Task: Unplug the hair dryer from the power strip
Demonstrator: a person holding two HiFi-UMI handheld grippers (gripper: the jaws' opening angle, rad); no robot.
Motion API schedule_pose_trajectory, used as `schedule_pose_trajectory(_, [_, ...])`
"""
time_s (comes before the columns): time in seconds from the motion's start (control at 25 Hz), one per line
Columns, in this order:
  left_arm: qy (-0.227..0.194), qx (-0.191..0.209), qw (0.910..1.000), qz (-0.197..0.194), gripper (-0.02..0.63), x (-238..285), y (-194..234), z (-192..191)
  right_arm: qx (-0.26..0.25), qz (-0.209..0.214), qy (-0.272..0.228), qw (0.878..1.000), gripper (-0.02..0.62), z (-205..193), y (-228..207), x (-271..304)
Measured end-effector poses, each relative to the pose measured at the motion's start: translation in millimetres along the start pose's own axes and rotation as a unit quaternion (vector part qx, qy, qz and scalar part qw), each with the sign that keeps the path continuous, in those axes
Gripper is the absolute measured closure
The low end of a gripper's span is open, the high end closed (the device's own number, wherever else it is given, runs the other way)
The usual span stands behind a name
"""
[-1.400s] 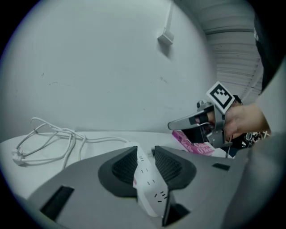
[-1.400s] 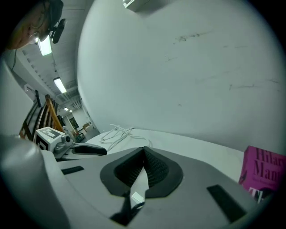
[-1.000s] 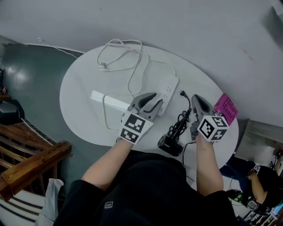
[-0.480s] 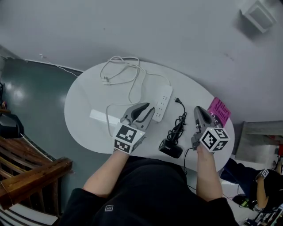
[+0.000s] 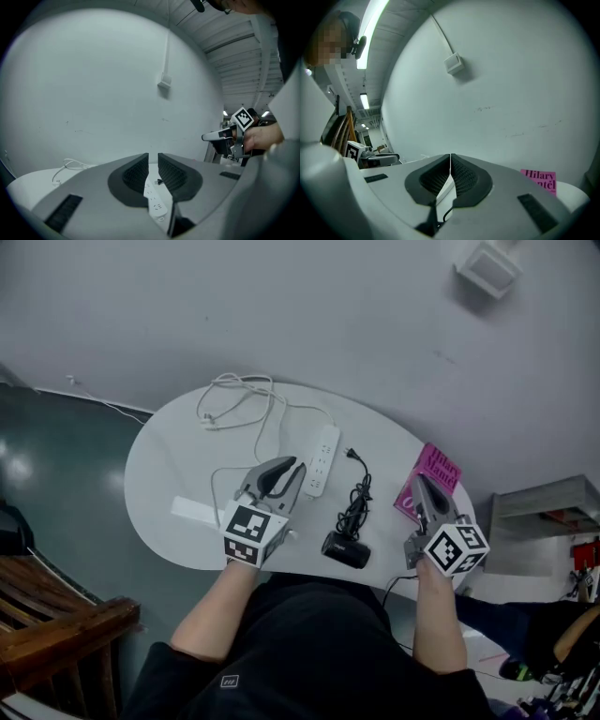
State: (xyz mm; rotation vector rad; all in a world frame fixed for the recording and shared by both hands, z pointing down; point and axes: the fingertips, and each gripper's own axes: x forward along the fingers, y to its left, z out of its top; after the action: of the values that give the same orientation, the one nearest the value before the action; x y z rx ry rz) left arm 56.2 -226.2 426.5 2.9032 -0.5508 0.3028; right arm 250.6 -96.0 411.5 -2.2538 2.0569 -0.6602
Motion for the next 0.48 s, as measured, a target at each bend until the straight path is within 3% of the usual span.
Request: schedule_pose_trajectory(0.48, [-0.028,0.051,0.998,0.024,0.558,1,-74,77,-0.034,0.045,-0.098,0.994,0.56,80,-26,-70])
